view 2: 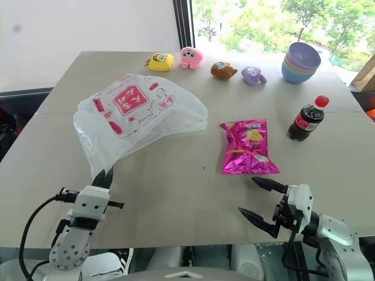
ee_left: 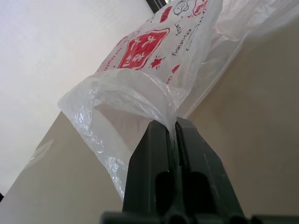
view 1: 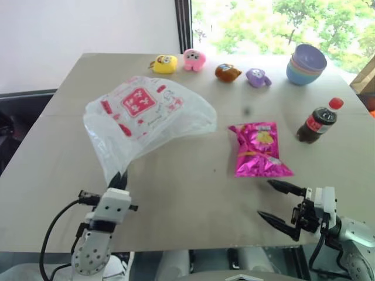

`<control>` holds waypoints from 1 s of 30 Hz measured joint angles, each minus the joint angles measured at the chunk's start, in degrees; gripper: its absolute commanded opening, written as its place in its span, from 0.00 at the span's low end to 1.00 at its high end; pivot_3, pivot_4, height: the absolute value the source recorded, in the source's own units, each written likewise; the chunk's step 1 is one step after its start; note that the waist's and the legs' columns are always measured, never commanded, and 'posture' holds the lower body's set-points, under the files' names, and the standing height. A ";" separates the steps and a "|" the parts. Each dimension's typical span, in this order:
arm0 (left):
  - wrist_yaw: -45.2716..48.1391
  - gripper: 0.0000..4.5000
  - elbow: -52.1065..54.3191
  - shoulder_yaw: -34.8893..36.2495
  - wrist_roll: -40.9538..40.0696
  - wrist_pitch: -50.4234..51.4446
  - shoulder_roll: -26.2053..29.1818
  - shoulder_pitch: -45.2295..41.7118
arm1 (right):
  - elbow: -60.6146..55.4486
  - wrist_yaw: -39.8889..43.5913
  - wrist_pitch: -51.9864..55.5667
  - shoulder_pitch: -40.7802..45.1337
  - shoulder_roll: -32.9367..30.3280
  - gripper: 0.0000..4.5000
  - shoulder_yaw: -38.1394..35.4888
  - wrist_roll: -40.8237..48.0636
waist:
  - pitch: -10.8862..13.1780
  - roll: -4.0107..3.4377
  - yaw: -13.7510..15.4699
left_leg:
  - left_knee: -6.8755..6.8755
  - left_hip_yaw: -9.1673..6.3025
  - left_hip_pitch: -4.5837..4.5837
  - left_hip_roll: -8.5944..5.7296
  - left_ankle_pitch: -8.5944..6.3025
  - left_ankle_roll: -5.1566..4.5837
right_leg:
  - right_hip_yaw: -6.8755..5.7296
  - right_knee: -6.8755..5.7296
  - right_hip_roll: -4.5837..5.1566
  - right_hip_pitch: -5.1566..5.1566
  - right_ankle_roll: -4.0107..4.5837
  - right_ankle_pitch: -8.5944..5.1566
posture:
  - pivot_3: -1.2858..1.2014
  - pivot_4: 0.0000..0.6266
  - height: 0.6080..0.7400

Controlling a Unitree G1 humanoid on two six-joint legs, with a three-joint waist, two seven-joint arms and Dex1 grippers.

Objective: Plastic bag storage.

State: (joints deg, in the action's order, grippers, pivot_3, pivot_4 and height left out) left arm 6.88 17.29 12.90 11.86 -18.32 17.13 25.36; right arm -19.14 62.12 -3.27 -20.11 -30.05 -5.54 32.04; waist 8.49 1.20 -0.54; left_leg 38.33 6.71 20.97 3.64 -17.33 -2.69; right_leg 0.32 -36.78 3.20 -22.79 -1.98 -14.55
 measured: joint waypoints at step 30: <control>6.85 0.02 15.93 -2.11 -28.28 27.21 -3.35 -12.48 | 14.34 -22.79 -12.26 23.06 -3.99 1.00 6.12 -38.27 | -0.07 0.05 -0.10 | 0.13 0.11 -0.12 -0.28 0.21 0.33 | 0.21 -0.19 -0.18 0.04 -0.22 0.11 | 0.52 0.24 1.00</control>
State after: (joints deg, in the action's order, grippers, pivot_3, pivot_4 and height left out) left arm 13.73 33.22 10.79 -16.43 8.88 13.78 12.88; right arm -4.79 39.33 -15.52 2.95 -34.05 0.58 -6.23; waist 8.42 1.25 -0.64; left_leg 38.47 6.82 20.85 3.36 -17.12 -2.36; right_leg 0.53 -36.96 3.02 -22.76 -2.20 -14.44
